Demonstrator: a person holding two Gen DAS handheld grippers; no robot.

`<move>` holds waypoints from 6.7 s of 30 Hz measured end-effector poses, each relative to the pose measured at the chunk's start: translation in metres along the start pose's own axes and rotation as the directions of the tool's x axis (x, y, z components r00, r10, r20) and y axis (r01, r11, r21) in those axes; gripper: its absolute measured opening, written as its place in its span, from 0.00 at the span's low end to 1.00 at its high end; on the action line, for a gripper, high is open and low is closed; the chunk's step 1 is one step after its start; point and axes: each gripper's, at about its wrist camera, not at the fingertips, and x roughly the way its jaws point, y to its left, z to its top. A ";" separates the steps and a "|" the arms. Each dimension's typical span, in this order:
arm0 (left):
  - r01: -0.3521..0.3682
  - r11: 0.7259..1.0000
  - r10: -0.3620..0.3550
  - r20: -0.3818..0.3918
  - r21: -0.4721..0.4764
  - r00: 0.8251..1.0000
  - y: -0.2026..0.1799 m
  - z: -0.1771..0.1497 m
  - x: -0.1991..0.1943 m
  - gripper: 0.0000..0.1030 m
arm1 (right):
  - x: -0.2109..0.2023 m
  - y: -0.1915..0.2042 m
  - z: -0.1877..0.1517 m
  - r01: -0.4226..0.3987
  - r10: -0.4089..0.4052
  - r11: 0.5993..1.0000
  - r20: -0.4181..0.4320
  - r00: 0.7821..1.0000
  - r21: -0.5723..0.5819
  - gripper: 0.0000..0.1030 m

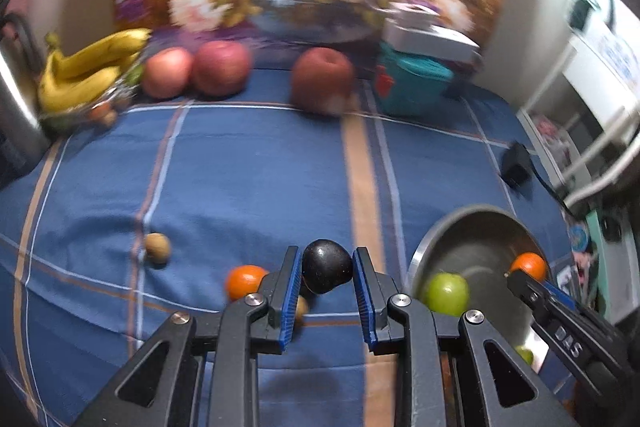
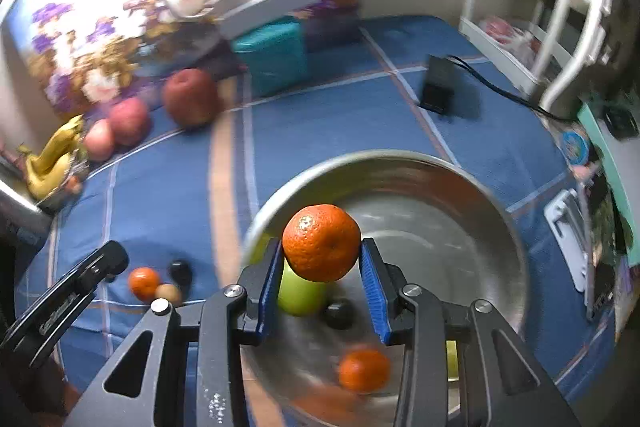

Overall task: Organize fruits
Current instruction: 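Carry the black plum with the left tool while the right tool carries the tangerine over the bowl, then open the left tool to drop the plum while the right tool releases the tangerine into the bowl, then move the left tool to a brown kiwi while the right tool approaches a black plum, then close the left tool on the brown kiwi while the right tool grasps the black plum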

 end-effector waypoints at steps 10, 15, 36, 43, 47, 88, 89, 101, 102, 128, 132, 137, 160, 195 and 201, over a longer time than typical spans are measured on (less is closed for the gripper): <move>0.049 0.985 -0.043 -0.041 0.168 0.998 -0.064 -0.019 0.004 0.27 | 0.003 -0.047 -0.002 0.066 -0.065 0.995 -0.008 0.998 0.079 0.39; 0.049 0.975 -0.037 -0.060 0.218 0.998 -0.081 -0.027 0.009 0.27 | 0.001 -0.049 -0.001 0.068 -0.068 0.995 -0.001 0.998 0.078 0.39; 0.039 0.973 -0.007 -0.142 0.226 0.990 -0.083 -0.040 0.030 0.27 | 0.033 -0.054 -0.010 0.088 -0.078 0.992 -0.108 0.991 0.086 0.40; 0.041 0.974 -0.009 -0.144 0.224 0.990 -0.083 -0.040 0.030 0.28 | 0.030 -0.054 -0.009 0.089 -0.080 0.992 -0.098 0.992 0.093 0.40; 0.042 0.973 -0.009 -0.145 0.226 0.989 -0.082 -0.040 0.029 0.28 | 0.029 -0.054 -0.009 0.089 -0.080 0.992 -0.100 0.992 0.089 0.40; -0.091 0.991 0.085 -0.054 -0.103 0.995 0.049 -0.002 -0.001 0.77 | -0.002 -0.016 -0.014 0.083 -0.085 0.996 -0.058 0.995 -0.041 0.47; -0.094 0.989 0.089 -0.053 -0.114 0.995 0.053 -0.002 -0.002 0.77 | -0.002 -0.015 -0.015 0.080 -0.082 0.996 -0.058 0.995 -0.045 0.47; -0.116 0.979 0.108 -0.059 -0.167 0.992 0.076 -0.003 -0.005 0.87 | -0.003 -0.002 -0.024 0.075 -0.081 0.994 -0.066 0.995 -0.083 0.47; -0.122 0.979 0.114 -0.057 -0.163 0.992 0.076 -0.003 -0.005 0.91 | -0.002 -0.002 -0.024 0.075 -0.081 0.994 -0.066 0.995 -0.084 0.47; -0.176 0.982 0.172 -0.059 -0.070 0.983 0.067 -0.008 0.000 1.00 | 0.001 -0.006 -0.024 0.089 -0.092 0.993 -0.039 0.995 -0.082 0.87; -0.174 0.983 0.170 -0.062 -0.058 0.983 0.065 -0.007 0.001 1.00 | 0.000 -0.005 -0.024 0.094 -0.096 0.992 -0.026 0.995 -0.082 0.87; -0.170 0.984 0.167 -0.059 -0.051 0.984 0.064 -0.007 0.000 1.00 | 0.000 -0.005 -0.024 0.087 -0.088 0.994 -0.019 0.996 -0.070 0.87; -0.295 0.955 0.296 -0.027 0.032 0.955 0.093 -0.002 -0.019 1.00 | 0.003 0.034 -0.024 0.083 -0.091 0.984 -0.048 0.995 -0.155 0.87; -0.270 0.954 0.268 -0.035 -0.127 0.963 0.163 0.016 -0.021 1.00 | 0.005 0.118 -0.018 -0.188 0.190 0.966 -0.008 0.982 -0.176 0.87; -0.221 0.967 0.216 -0.058 -0.129 0.975 0.163 0.018 0.003 0.94 | 0.024 0.116 -0.014 -0.180 0.178 0.971 -0.025 0.984 -0.158 0.80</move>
